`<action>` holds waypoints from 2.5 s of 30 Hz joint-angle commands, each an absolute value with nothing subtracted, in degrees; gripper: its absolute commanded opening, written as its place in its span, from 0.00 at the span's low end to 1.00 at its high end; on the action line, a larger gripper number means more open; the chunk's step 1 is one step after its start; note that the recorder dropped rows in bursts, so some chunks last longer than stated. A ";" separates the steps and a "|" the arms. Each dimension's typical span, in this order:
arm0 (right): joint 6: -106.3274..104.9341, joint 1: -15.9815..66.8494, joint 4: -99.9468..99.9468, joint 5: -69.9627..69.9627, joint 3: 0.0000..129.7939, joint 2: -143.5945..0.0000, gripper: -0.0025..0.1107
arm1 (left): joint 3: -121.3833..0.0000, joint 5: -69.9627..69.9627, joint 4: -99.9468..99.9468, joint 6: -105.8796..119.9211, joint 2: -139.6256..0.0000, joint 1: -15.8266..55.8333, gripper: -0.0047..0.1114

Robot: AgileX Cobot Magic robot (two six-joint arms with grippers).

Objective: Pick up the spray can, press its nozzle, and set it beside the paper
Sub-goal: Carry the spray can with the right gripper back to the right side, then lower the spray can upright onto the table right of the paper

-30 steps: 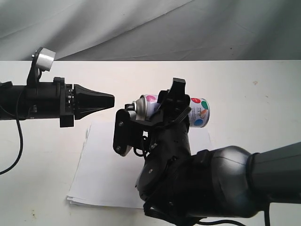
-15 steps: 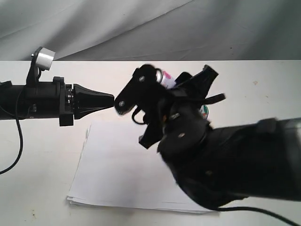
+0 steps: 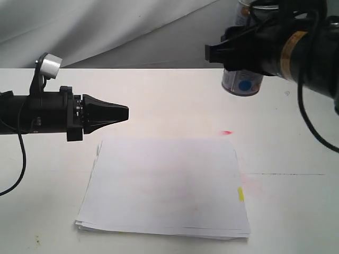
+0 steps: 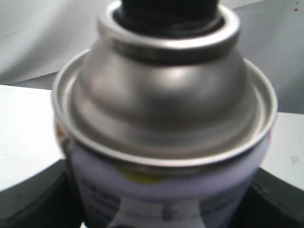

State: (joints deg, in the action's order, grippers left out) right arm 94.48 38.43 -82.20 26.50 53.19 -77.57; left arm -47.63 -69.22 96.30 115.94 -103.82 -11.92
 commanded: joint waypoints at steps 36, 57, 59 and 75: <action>119.45 35.34 -99.95 35.67 33.51 -77.78 0.02 | -47.34 -69.96 93.63 115.54 -103.26 -11.97 0.04; 62.08 13.66 -59.27 -4.32 40.48 -70.42 0.02 | -47.34 -69.96 93.63 115.54 -103.26 -11.97 0.04; 50.46 12.16 -46.85 -9.70 38.91 -72.82 0.02 | -47.34 -69.96 93.63 115.54 -103.26 -11.97 0.04; 6.55 12.01 -12.00 -35.61 24.41 -86.27 0.02 | -47.34 -69.96 93.65 115.65 -103.26 -11.97 0.04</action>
State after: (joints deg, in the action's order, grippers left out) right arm 10.67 12.36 -14.77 -27.71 25.43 -85.16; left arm -47.63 -69.22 93.33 115.71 -103.82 -11.92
